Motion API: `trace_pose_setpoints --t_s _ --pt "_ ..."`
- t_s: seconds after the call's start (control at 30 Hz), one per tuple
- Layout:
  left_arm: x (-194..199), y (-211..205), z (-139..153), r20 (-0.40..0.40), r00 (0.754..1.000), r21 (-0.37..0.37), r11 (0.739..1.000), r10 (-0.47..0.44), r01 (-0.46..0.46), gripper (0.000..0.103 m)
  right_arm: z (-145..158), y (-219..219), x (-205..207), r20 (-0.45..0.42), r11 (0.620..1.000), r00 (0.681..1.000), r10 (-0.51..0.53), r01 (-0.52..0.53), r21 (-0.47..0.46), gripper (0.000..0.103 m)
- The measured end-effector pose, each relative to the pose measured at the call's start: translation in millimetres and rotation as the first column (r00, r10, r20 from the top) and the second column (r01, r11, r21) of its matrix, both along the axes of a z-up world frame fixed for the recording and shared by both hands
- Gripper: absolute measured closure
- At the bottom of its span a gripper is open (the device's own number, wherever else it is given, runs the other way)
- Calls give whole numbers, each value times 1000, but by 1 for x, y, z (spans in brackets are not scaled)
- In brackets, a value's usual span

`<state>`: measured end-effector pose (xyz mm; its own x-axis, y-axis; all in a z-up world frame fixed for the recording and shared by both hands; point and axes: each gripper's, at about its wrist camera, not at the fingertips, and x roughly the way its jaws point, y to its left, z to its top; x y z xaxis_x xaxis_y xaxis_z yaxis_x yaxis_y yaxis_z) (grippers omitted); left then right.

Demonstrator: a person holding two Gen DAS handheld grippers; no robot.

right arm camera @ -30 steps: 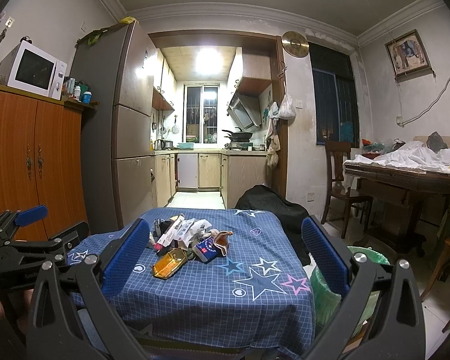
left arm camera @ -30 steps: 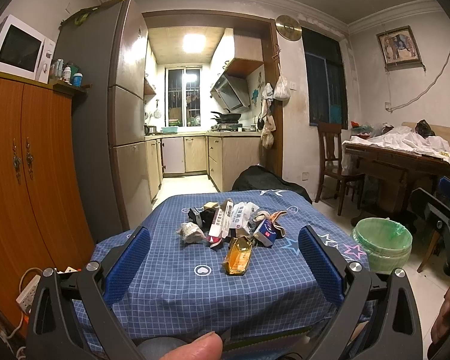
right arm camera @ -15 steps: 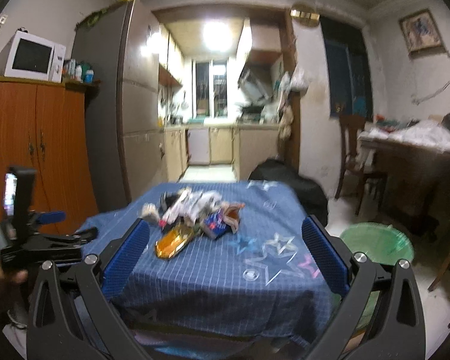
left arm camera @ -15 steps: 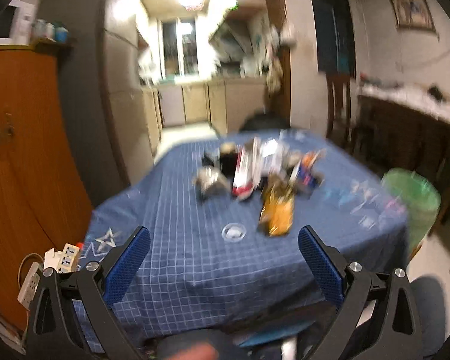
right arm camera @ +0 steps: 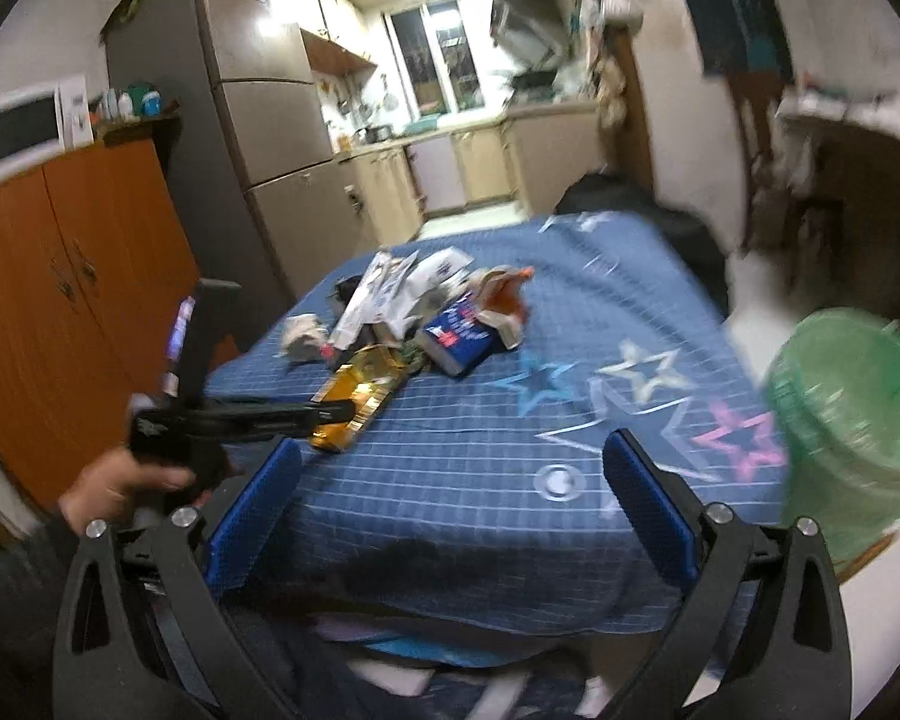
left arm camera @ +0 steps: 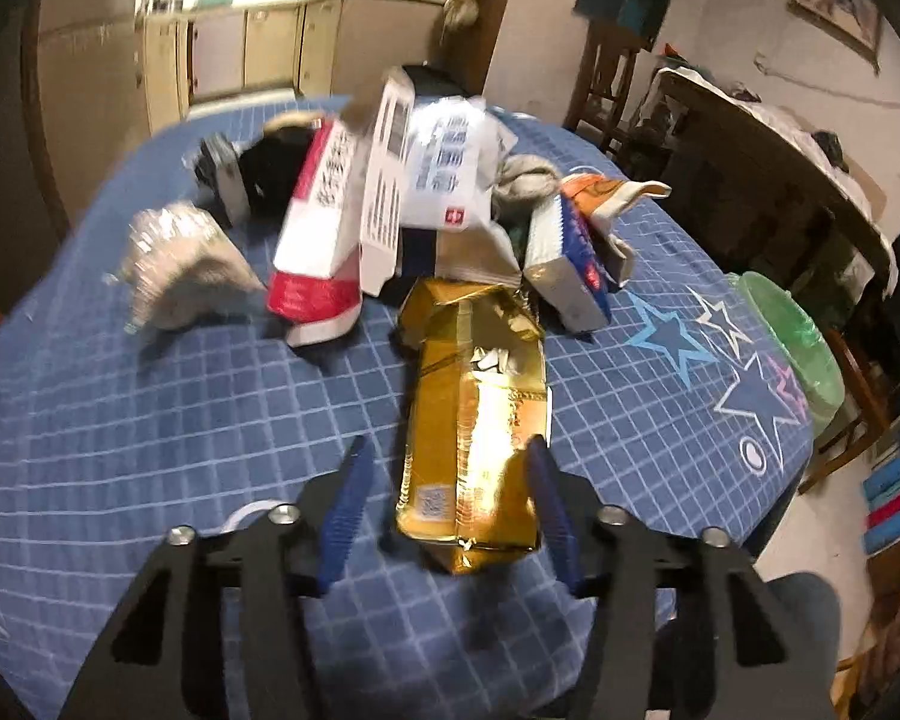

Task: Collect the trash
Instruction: 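Grasp the gold box with the left tool while the right tool grasps the blue medicine box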

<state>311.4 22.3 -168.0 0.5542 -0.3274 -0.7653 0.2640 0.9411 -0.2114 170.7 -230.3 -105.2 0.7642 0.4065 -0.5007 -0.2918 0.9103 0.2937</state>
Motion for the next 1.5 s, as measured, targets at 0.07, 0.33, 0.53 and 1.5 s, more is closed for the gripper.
trace_pose_setpoints --t_s 0.07,0.33,0.53,1.5 --pt "2 -4 -2 15 1000 -2 1000 1 -1 63 -4 -1 23 -46 999 999 25 -23 48 20" --pt "-14 -1 12 72 997 -15 1000 16 -15 75 -31 26 120 -234 973 962 143 -94 208 43" --pt "-29 21 28 113 992 -51 998 48 -42 75 -44 41 180 -358 985 933 31 33 172 43" --pt "-56 -1 102 292 951 -116 991 100 -69 75 49 39 67 84 981 994 -75 89 -175 49"
